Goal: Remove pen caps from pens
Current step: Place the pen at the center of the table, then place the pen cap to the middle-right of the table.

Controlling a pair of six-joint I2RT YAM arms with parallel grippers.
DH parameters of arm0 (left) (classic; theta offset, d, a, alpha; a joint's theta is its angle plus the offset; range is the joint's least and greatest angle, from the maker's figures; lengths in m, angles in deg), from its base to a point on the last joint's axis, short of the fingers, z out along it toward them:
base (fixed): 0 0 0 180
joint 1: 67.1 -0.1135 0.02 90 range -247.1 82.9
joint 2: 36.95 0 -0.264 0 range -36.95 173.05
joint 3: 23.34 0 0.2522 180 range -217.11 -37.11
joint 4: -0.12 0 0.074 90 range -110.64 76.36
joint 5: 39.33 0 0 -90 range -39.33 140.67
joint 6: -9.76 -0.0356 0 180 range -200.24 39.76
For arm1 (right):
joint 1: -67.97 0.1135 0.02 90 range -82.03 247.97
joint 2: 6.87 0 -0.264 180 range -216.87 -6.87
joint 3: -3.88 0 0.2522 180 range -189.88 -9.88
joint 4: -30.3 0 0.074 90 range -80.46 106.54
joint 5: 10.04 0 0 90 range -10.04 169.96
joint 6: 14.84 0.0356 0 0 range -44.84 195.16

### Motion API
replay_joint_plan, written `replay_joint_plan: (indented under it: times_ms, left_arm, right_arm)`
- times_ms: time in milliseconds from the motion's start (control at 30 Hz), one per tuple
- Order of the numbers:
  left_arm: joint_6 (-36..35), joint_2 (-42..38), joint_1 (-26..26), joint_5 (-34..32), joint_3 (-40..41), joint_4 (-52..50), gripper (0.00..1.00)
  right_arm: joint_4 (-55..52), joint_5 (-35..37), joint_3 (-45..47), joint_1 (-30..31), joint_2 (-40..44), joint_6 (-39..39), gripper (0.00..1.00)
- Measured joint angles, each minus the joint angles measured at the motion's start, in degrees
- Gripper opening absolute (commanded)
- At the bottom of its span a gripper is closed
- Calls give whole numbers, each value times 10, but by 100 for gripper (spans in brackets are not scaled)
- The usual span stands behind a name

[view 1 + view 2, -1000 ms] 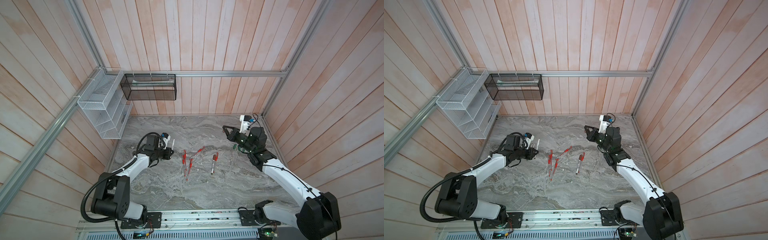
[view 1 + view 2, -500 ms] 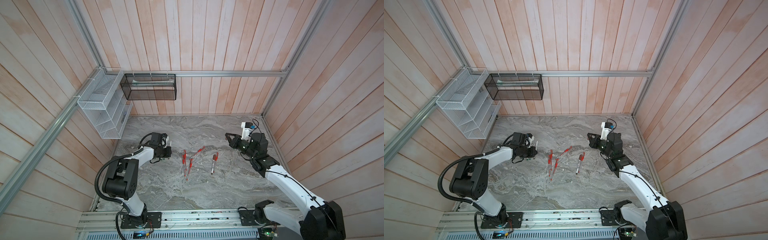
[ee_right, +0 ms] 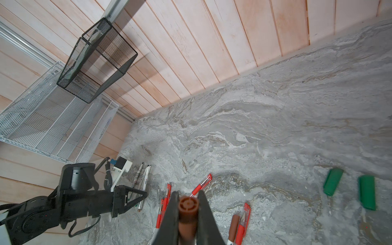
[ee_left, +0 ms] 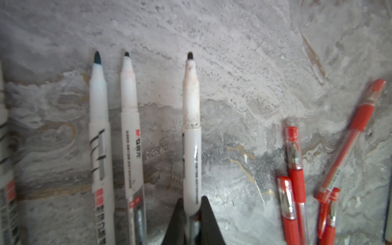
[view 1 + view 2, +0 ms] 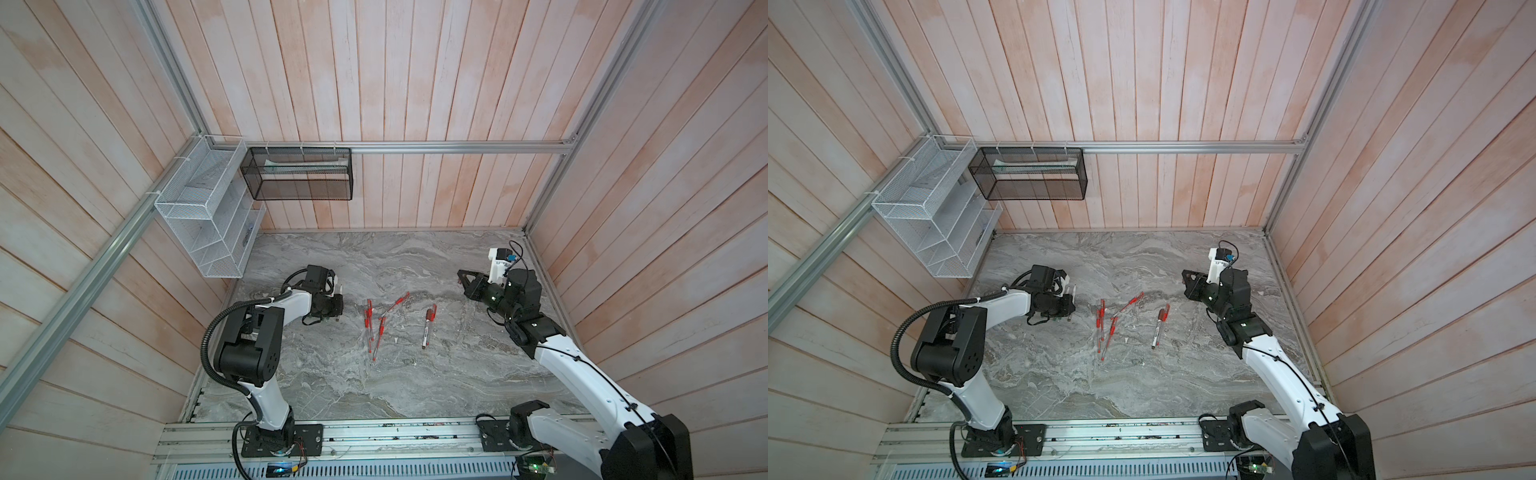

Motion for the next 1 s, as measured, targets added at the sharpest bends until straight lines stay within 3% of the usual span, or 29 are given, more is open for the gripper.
replay_joint_plan:
  times_ms: [333,467,767,1000]
  left_arm:
    - [15,2,0,-2,-8,-8,17]
    - [23,-10,0,0,-8,-12,28]
    - [26,-63,0,2,-8,-14,36]
    - [6,-148,0,2,21,0,50]
  right_arm:
    - [-103,18,-32,-17,-35,-51,0]
    - [-139,28,-61,-18,-68,-75,0]
    - [-183,51,-97,-28,-132,-94,0]
    - [-206,66,-141,-38,-205,-101,0]
